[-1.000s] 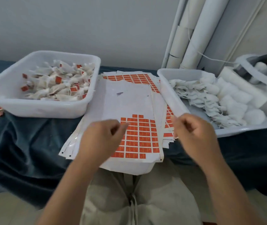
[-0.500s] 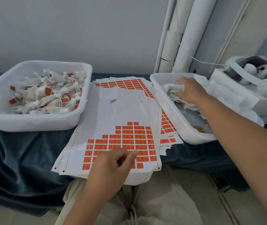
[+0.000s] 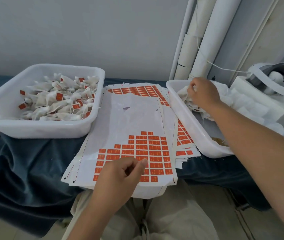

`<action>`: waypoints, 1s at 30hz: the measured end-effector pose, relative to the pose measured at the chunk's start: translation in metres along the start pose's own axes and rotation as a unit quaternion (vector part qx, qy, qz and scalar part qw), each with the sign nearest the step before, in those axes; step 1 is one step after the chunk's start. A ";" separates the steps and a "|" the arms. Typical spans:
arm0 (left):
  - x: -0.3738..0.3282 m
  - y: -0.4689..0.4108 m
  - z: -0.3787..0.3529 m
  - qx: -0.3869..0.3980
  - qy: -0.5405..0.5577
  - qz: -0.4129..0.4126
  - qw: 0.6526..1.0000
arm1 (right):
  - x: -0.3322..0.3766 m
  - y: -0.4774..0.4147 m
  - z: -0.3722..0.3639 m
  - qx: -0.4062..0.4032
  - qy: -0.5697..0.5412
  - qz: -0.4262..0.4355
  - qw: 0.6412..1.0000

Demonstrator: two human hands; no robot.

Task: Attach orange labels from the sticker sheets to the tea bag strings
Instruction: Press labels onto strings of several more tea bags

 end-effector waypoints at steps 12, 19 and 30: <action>-0.023 0.011 0.004 -0.057 0.055 -0.039 0.996 | 0.087 0.084 0.089 0.018 -0.224 0.013 0.974; -0.042 0.025 0.010 -0.114 0.062 -0.087 0.988 | 0.140 0.177 0.063 0.112 -0.344 -0.046 0.931; -0.049 0.024 0.004 -0.020 0.092 -0.105 0.990 | 0.159 0.248 0.033 0.136 -0.493 -0.056 0.858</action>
Point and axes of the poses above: each hand's wrist, its own y-axis away from the middle knuckle, its own z-axis out of the back of the hand, x = y × z, the point moved 3 cm from there along -y, towards the middle knuckle, and after that the axes turned 12 degrees about -y, right-handed, at the moved point
